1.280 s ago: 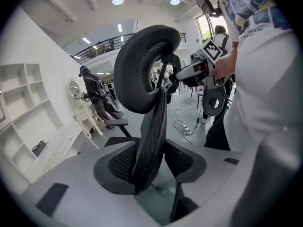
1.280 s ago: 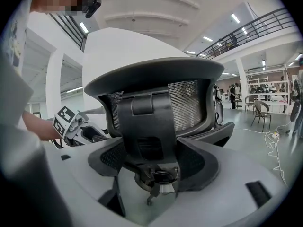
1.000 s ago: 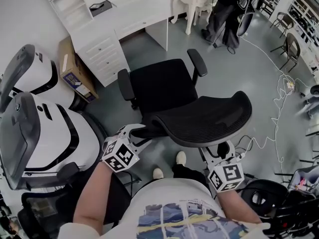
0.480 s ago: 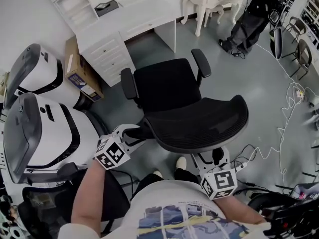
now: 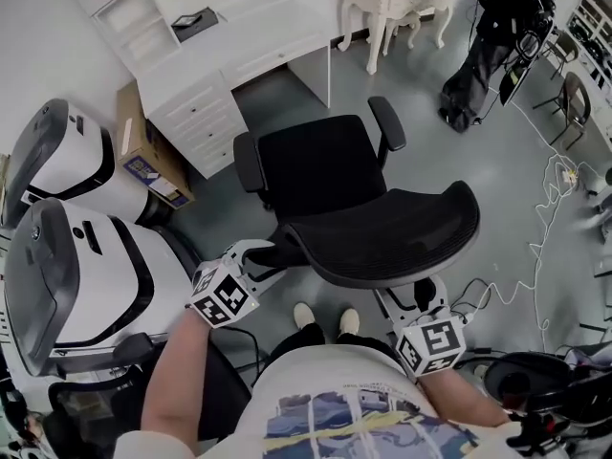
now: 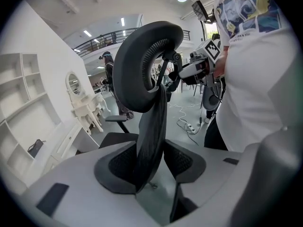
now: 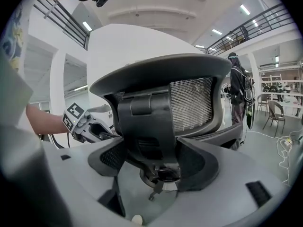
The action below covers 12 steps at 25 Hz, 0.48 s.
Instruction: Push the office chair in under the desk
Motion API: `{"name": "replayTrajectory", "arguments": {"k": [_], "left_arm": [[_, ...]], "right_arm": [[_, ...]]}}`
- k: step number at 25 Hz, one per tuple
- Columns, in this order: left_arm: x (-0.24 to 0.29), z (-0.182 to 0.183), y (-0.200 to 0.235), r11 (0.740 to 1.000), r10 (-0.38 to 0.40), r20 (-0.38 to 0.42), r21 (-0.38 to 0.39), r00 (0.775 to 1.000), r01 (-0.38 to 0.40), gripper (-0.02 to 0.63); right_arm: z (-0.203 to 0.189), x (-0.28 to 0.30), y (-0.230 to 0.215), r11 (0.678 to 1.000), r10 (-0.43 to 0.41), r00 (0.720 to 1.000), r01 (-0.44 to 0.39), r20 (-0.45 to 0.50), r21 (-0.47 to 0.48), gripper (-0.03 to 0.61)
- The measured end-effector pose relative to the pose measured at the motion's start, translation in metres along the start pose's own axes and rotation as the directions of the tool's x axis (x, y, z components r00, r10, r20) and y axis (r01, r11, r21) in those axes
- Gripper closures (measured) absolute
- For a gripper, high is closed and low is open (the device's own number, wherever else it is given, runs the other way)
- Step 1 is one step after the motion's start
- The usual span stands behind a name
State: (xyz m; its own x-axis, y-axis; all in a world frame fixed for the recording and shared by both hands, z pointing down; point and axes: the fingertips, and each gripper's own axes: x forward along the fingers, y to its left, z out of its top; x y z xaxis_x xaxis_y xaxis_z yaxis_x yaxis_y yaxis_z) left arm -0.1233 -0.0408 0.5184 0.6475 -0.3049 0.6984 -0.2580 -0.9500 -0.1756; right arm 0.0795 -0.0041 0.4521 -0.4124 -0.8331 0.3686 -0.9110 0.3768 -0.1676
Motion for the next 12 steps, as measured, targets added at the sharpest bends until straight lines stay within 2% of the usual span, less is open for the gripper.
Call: {"name": "replayTrajectory", "arguments": {"k": [12], "left_arm": [[0.027, 0.025, 0.026, 0.998, -0.011, 0.058, 0.059, 0.998, 0.007, 0.440]], "right_arm": [[0.017, 0.021, -0.043, 0.999, 0.033, 0.999, -0.032, 0.039, -0.019, 0.245]]}}
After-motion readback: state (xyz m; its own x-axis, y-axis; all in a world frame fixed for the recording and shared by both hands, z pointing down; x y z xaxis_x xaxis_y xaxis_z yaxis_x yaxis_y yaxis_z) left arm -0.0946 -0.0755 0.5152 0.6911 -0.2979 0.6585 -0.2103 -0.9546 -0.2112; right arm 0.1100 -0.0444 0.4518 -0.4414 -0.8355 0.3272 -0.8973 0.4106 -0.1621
